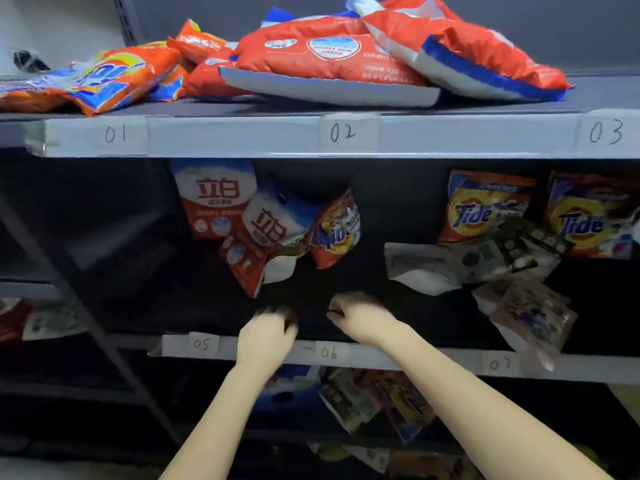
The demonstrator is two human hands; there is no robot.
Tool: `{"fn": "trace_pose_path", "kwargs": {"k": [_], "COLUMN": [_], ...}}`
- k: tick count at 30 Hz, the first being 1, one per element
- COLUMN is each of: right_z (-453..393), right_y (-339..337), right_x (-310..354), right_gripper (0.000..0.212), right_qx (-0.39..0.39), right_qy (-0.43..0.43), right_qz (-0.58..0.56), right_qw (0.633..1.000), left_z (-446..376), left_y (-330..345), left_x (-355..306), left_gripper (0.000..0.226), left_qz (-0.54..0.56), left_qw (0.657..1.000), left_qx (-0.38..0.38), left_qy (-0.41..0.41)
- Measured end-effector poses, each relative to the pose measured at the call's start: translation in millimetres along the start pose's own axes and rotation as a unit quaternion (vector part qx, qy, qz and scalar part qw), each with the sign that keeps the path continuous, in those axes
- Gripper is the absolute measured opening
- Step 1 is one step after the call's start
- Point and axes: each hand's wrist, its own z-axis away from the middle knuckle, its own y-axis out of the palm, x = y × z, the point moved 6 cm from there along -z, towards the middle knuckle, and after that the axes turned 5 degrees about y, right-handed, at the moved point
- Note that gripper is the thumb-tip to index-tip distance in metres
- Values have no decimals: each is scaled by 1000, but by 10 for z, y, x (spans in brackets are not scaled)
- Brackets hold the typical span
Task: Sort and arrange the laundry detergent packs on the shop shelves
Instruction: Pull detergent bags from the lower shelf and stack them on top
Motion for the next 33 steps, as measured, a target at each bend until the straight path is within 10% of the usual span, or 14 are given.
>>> {"fn": "trace_pose_path", "kwargs": {"k": [18,33], "right_z": [-1502,-1539], "right_y": [483,557], "right_x": [1029,752], "right_gripper": [27,15], "right_qx": [-15,-76], "right_qy": [76,131], "right_qz": [-356,-369], "right_qw": [931,917], "left_z": [-1160,-1106], "left_y": [126,125], "left_x": [1268,1369], "left_gripper": [37,30], "left_qz": [75,229], "left_qw": [995,965], "left_qx": [-65,-124], "left_qy": [28,-1]}}
